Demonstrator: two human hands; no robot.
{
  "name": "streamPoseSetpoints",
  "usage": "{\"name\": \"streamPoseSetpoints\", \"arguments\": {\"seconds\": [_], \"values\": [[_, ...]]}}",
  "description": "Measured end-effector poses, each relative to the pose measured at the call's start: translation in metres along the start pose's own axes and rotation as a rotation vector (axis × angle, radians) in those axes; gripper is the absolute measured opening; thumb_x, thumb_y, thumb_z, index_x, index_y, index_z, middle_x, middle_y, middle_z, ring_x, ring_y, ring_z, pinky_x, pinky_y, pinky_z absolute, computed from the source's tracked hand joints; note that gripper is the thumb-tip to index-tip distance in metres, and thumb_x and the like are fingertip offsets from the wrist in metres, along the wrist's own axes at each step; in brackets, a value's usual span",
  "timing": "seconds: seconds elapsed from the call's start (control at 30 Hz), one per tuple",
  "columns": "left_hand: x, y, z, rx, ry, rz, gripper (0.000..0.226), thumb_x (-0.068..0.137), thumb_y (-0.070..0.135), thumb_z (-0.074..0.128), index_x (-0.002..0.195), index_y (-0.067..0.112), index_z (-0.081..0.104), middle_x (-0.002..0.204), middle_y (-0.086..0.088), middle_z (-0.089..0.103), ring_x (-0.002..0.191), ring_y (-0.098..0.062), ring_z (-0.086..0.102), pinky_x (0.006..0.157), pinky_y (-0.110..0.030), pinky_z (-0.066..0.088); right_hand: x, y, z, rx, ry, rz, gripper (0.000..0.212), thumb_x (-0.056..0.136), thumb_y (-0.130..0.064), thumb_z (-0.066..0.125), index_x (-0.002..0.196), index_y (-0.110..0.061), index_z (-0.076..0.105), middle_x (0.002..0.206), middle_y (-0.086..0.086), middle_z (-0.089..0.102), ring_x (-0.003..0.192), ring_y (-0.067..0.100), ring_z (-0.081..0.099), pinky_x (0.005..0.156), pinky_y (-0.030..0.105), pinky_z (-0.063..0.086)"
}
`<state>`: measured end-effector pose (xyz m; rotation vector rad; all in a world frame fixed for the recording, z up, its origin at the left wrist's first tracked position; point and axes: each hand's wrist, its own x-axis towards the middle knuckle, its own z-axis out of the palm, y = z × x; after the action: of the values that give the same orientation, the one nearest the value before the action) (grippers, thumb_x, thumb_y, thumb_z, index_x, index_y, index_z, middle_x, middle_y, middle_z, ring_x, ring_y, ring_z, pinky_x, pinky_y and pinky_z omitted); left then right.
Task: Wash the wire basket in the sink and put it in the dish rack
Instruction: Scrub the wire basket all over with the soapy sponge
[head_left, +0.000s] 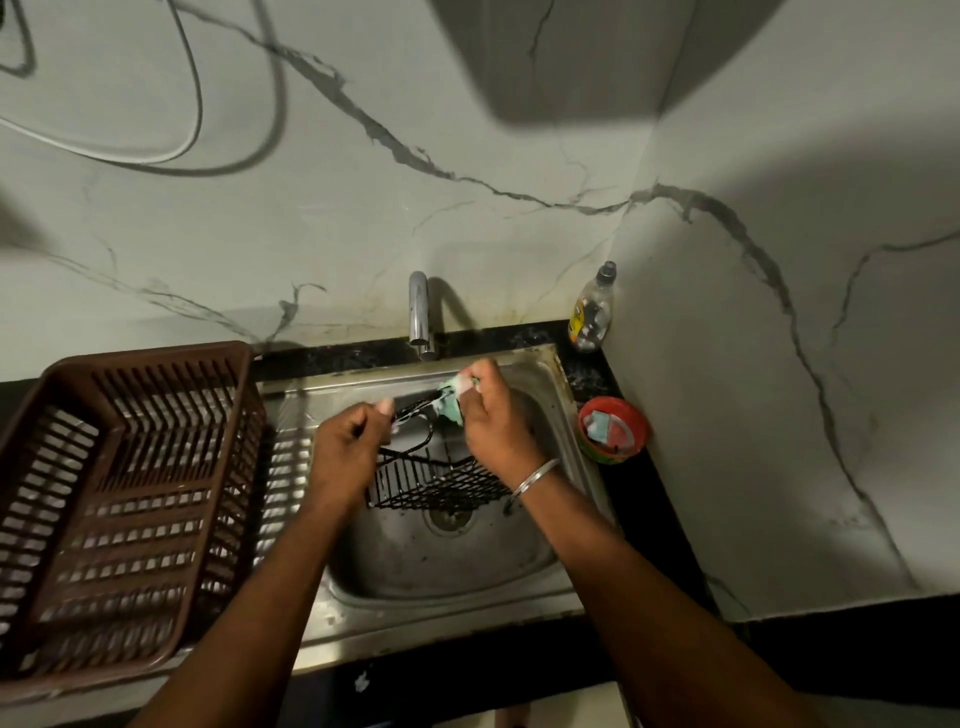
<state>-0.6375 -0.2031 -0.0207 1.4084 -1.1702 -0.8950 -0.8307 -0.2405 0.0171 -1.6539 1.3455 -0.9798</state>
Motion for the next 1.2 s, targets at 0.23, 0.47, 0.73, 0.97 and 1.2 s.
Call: {"name": "streamPoseSetpoints", "arguments": {"seconds": [0.23, 0.47, 0.73, 0.97, 1.2], "values": [[0.0, 0.016, 0.018, 0.195, -0.006, 0.229, 0.05, 0.105, 0.055, 0.051, 0.079, 0.013, 0.06, 0.068, -0.004, 0.059, 0.063, -0.021, 0.054, 0.058, -0.039, 0.047, -0.013, -0.018, 0.041, -0.276, 0.116, -0.384, 0.026, 0.104, -0.02, 0.041, 0.117, -0.009, 0.061, 0.102, 0.006, 0.067, 0.095, 0.023, 0.062, 0.086, 0.043, 0.052], [-0.01, -0.01, 0.0, -0.035, 0.146, -0.007, 0.062, 0.1, 0.07, 0.055, 0.088, 0.01, 0.063, 0.079, -0.022, 0.061, 0.071, -0.031, 0.055, 0.069, -0.061, 0.055, -0.025, 0.026, 0.016, -0.409, 0.11, -0.282, 0.045, 0.099, -0.004, 0.046, 0.139, -0.015, 0.062, 0.141, 0.014, 0.063, 0.133, 0.027, 0.059, 0.105, 0.043, 0.055], [-0.012, -0.003, 0.006, -0.191, 0.227, -0.061, 0.054, 0.094, 0.069, 0.066, 0.079, 0.017, 0.066, 0.075, -0.019, 0.06, 0.073, -0.028, 0.051, 0.071, -0.054, 0.053, -0.036, 0.003, 0.023, -0.506, 0.081, -0.372, 0.044, 0.097, -0.006, 0.052, 0.14, -0.015, 0.061, 0.144, 0.012, 0.06, 0.137, 0.027, 0.055, 0.109, 0.04, 0.051], [-0.006, 0.002, 0.013, -0.24, 0.225, -0.063, 0.053, 0.093, 0.065, 0.069, 0.082, 0.013, 0.069, 0.079, -0.022, 0.063, 0.074, -0.035, 0.058, 0.072, -0.054, 0.053, -0.045, -0.022, 0.043, -0.591, 0.012, -0.529, 0.043, 0.098, -0.002, 0.059, 0.139, -0.013, 0.06, 0.141, 0.011, 0.063, 0.137, 0.025, 0.055, 0.115, 0.038, 0.046], [-0.005, 0.003, 0.004, -0.203, 0.287, -0.102, 0.054, 0.088, 0.071, 0.071, 0.069, 0.024, 0.054, 0.065, -0.003, 0.039, 0.063, -0.021, 0.035, 0.063, -0.04, 0.038, -0.014, -0.002, -0.016, -0.641, 0.271, -0.241, 0.034, 0.099, -0.011, 0.057, 0.13, -0.015, 0.067, 0.117, 0.008, 0.074, 0.103, 0.02, 0.072, 0.085, 0.03, 0.061]]}}
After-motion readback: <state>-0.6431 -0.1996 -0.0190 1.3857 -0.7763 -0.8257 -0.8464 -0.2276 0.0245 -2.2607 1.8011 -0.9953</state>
